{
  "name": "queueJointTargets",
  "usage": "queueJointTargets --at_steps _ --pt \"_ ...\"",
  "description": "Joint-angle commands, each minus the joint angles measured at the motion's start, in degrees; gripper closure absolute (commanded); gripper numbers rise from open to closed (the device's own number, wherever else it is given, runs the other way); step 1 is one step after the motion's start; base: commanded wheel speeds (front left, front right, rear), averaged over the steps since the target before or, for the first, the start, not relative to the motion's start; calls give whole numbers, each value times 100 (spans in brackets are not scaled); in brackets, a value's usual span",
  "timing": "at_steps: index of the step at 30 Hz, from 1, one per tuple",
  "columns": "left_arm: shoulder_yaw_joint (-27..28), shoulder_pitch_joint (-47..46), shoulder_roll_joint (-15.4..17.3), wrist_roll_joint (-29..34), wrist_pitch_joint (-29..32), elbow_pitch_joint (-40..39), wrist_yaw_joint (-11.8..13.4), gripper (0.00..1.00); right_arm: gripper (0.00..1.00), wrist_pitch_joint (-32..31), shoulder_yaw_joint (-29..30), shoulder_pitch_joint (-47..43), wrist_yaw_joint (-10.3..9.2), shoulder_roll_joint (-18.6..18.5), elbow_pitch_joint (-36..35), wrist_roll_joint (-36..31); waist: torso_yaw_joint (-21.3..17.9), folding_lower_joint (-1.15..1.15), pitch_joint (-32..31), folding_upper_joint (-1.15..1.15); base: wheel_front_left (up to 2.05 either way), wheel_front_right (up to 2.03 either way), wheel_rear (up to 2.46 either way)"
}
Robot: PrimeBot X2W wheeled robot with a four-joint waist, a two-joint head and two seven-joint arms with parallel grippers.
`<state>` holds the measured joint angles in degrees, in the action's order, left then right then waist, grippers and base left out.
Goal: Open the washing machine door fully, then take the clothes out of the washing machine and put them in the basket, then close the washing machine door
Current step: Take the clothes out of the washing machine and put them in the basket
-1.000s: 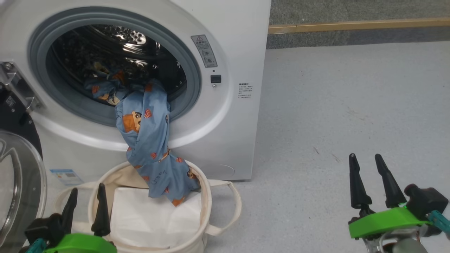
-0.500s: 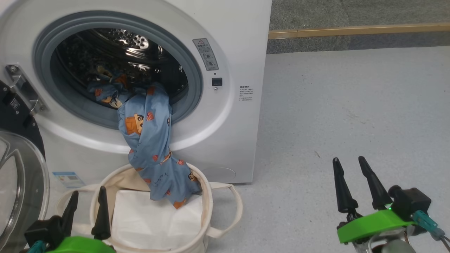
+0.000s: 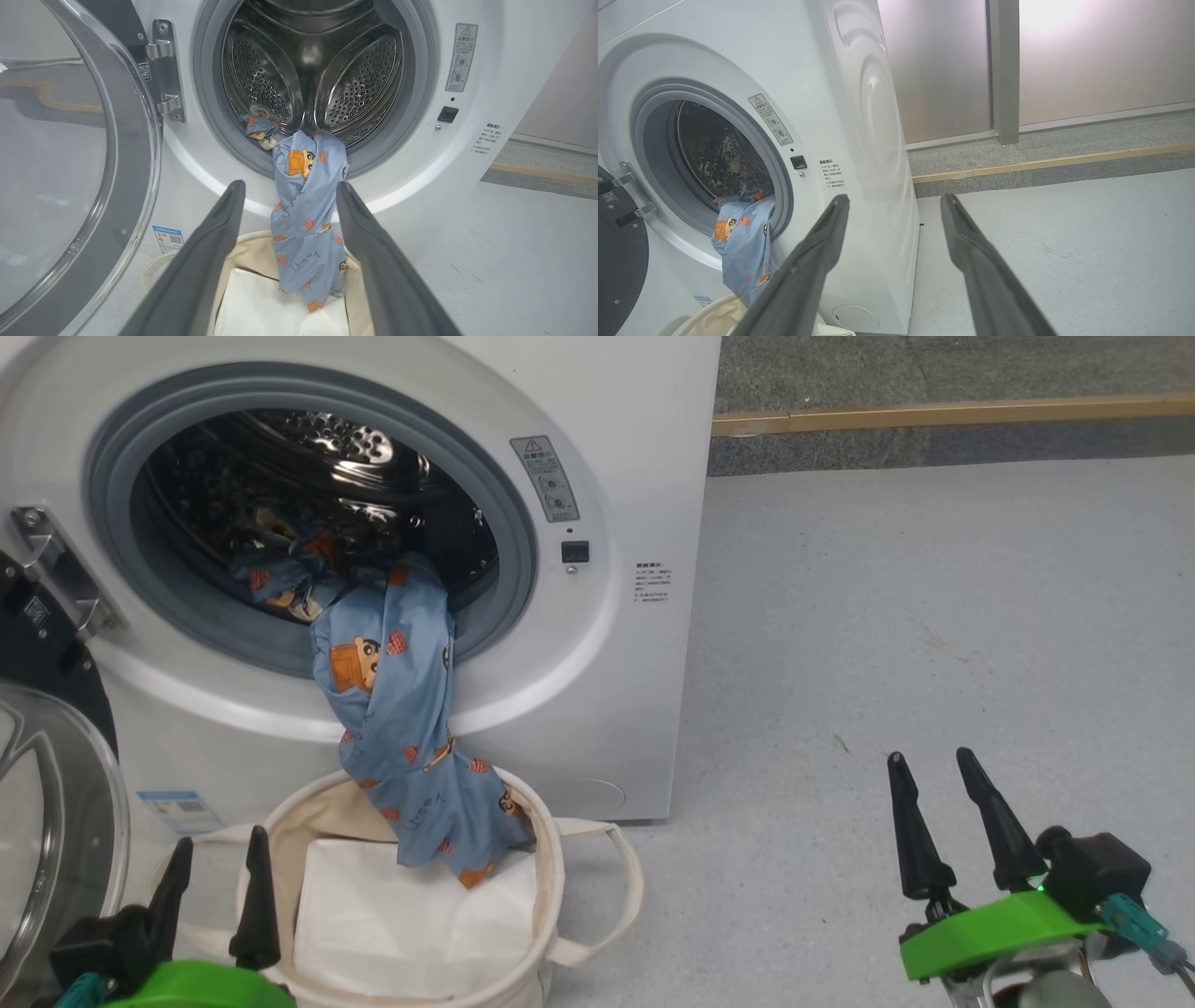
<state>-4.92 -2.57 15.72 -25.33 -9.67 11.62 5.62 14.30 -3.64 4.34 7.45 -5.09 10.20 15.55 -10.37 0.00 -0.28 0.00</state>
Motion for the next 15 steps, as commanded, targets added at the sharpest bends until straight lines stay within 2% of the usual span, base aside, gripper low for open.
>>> queueJointTargets --at_steps 1,15 --pt "254 -310 201 -42 14 -196 29 0 0 70 -111 114 3 -58 -204 -49 -3 0 8 0 0 0 0" --pt "94 -1005 213 -151 120 269 -140 0 0 70 -59 69 3 -31 -204 27 -124 0 129 0 0 0 0"
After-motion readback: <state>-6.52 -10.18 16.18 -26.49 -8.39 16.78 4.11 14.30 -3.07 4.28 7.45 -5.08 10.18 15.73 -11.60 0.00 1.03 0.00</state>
